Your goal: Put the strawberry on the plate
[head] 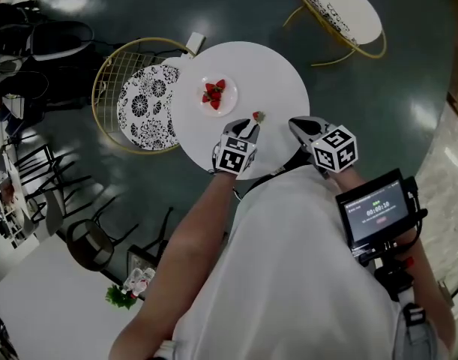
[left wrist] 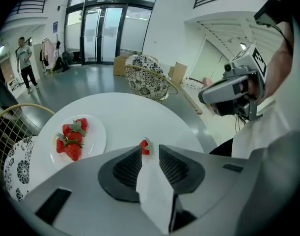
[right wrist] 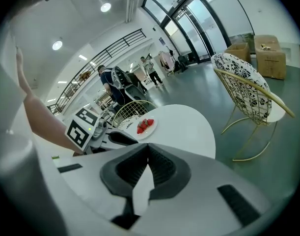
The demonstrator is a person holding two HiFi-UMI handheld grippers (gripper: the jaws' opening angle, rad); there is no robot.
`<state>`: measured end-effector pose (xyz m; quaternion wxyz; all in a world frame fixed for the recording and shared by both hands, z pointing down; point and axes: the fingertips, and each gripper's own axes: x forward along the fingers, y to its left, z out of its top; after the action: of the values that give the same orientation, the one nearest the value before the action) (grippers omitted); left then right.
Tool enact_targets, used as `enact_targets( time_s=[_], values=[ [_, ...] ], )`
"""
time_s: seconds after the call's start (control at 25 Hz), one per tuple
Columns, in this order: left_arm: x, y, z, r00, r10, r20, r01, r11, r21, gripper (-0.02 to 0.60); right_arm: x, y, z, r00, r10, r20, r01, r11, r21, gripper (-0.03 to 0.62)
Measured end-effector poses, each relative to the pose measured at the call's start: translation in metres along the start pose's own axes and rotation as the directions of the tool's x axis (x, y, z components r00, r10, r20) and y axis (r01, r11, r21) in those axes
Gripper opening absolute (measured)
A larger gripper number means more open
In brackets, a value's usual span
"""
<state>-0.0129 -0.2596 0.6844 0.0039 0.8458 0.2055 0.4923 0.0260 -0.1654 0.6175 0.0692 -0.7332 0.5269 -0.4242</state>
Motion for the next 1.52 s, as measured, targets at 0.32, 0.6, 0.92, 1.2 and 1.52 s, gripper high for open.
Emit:
enact_targets(
  time_s=[0.32, 0.6, 0.92, 1.2, 1.52],
  values=[
    [0.036, 0.009, 0.005, 0.997, 0.002, -0.077, -0.004, 1.000, -0.025, 0.123, -0.003, -0.029, -0.003, 0.999, -0.033, 0.003, 0.033, 0.999, 0.035, 0.005],
    [0.057, 0.014, -0.001, 0.986, 0.038, -0.162, -0.041, 0.999, -0.013, 0.140, -0.007, -0.042, -0.004, 0.999, -0.044, 0.010, 0.044, 0.998, 0.044, 0.005],
    [0.062, 0.019, -0.012, 0.980, 0.048, -0.193, -0.050, 0.999, -0.005, 0.109, -0.005, -0.044, -0.009, 0.999, -0.038, -0.005, 0.038, 0.998, 0.040, 0.005],
    [0.060, 0.019, -0.012, 0.986, 0.037, -0.163, -0.040, 0.999, -0.012, 0.084, -0.003, -0.043, -0.007, 0.999, -0.029, -0.013, 0.030, 0.999, 0.025, 0.005],
    [0.044, 0.017, -0.005, 0.991, 0.050, -0.128, -0.051, 0.999, -0.005, 0.083, -0.001, -0.033, -0.003, 1.000, -0.003, -0.025, 0.003, 1.000, 0.008, 0.005]
  ],
)
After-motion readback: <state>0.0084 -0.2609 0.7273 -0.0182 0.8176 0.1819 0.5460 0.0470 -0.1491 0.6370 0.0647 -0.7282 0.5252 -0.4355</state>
